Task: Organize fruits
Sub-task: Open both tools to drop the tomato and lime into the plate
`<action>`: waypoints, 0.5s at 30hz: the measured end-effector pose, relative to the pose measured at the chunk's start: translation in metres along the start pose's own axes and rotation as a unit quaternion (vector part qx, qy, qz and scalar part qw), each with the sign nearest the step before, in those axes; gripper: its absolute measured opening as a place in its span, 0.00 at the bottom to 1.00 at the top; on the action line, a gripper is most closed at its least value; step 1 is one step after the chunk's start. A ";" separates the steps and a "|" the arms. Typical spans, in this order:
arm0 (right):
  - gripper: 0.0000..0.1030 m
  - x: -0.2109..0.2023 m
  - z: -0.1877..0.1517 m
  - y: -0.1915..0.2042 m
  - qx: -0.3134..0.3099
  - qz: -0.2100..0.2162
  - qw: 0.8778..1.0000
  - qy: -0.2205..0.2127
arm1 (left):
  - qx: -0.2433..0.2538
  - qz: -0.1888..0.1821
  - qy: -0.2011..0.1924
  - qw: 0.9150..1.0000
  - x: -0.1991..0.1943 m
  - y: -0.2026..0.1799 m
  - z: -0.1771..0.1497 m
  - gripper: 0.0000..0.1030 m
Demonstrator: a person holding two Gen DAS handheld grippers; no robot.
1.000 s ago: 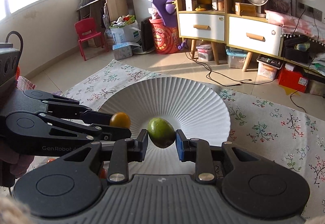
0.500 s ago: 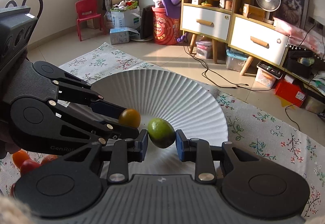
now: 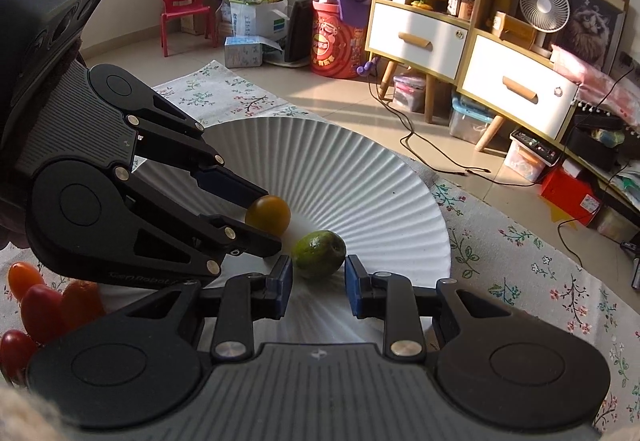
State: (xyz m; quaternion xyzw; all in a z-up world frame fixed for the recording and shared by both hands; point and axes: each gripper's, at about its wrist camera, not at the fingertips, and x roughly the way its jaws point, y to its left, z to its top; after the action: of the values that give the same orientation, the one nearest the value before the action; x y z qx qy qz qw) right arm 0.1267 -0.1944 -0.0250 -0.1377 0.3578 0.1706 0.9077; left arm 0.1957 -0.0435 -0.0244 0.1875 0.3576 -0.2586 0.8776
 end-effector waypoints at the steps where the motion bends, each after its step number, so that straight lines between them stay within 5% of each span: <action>1: 0.26 -0.002 0.000 0.000 0.000 0.000 1.000 -0.001 | 0.001 0.001 -0.002 1.000 -0.001 -0.001 -0.001 0.28; 15: 0.36 -0.037 -0.001 0.009 0.021 -0.005 1.000 -0.018 | -0.058 0.003 -0.019 0.998 -0.039 -0.005 -0.011 0.65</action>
State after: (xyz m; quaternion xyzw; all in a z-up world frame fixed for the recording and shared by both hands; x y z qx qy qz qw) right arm 0.0972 -0.1948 -0.0005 -0.1172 0.3443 0.1608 0.9175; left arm 0.1634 -0.0295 -0.0039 0.1323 0.3545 -0.2380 0.8945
